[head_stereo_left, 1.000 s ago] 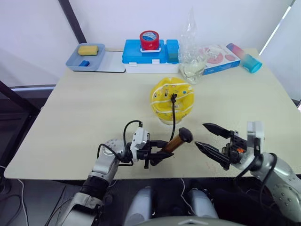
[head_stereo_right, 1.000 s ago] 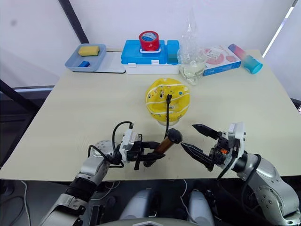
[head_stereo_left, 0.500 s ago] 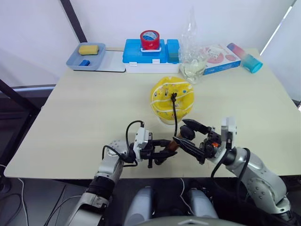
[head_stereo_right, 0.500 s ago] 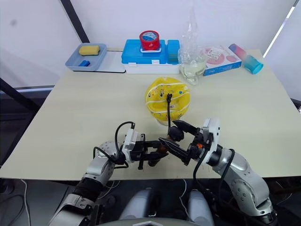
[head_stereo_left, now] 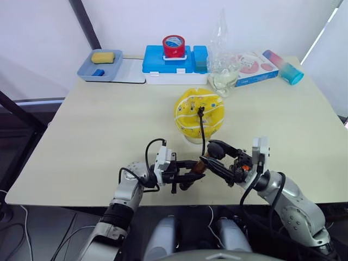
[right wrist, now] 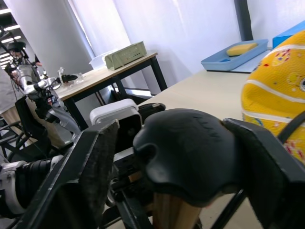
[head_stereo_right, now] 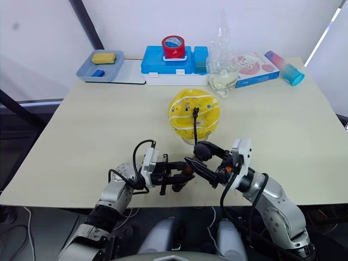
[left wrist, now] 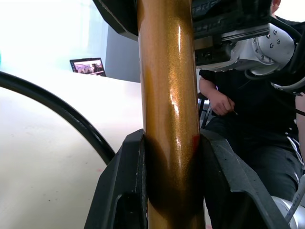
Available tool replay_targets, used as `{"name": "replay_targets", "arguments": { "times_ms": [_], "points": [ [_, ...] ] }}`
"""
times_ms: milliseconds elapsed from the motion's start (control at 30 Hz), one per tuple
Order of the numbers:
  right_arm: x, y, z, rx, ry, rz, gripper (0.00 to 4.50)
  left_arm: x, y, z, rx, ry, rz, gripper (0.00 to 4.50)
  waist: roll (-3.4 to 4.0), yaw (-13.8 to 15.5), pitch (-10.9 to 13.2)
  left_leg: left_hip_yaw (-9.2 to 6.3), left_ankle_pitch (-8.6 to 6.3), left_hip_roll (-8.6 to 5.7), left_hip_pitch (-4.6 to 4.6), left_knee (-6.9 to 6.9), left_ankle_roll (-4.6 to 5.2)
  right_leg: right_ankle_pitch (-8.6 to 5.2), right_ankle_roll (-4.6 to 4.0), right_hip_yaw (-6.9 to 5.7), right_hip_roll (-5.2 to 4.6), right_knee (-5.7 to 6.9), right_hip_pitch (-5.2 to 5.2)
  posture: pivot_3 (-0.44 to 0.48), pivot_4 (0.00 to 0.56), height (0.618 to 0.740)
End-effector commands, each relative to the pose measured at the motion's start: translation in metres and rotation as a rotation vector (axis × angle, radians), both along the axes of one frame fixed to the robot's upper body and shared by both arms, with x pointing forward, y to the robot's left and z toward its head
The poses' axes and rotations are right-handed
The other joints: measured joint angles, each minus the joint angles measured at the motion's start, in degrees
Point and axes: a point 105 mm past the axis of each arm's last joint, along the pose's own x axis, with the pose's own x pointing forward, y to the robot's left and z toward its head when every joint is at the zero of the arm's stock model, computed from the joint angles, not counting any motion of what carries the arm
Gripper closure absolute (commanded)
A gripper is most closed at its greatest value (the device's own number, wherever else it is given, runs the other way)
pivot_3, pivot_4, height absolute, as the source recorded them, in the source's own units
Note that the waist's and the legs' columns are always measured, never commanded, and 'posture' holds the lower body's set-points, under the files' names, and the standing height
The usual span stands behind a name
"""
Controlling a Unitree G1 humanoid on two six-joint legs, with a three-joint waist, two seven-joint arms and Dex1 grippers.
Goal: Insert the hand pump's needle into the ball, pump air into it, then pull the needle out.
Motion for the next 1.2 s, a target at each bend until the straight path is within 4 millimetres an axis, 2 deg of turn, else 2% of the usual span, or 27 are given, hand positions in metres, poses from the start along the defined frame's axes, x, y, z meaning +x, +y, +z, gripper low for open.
{"name": "replay_targets", "arguments": {
  "times_ms": [33,367,1133,1167,1200],
  "points": [
    [-0.004,0.001,0.013,0.03,-0.058,0.016,2.37,0.002,0.0,0.009,-0.036,-0.027,0.009,3.51,0.0,0.0,0.0,-0.06,0.03,0.02,0.0,-0.01,-0.06,0.0,0.0,-0.07,0.01,0.02,0.0,0.0,0.15,0.737],
    [-0.006,0.004,0.017,0.044,-0.067,0.037,2.41,0.001,0.001,0.004,-0.026,-0.02,0.007,3.51,0.01,0.0,0.0,-0.52,0.24,0.25,0.0,-0.03,-0.4,-0.01,-0.03,-0.59,0.15,0.1,0.13,0.0,0.15,0.737],
    [-0.005,0.006,0.02,0.015,-0.093,0.045,2.41,0.001,0.001,-0.001,0.007,0.004,0.003,3.51,0.02,0.0,0.0,-0.8,0.31,0.28,0.0,-0.03,-0.5,-0.01,-0.04,-1.51,0.04,0.13,0.22,0.0,0.15,0.737],
    [-0.005,0.006,0.02,0.005,-0.097,0.049,2.41,0.002,0.001,-0.001,0.011,0.0,0.003,2.5,0.02,0.0,0.0,-0.8,0.32,0.28,0.0,-0.03,-0.5,-0.01,-0.04,-1.51,0.04,0.13,0.22,0.0,0.15,0.737],
    [-0.006,0.006,0.02,-0.004,-0.101,0.053,2.41,0.002,0.001,-0.001,0.013,0.0,0.003,2.32,0.03,0.0,0.0,-0.8,0.32,0.28,0.0,-0.03,-0.5,-0.01,-0.04,-1.52,0.04,0.13,0.22,0.0,0.15,0.737]
  ]
}}
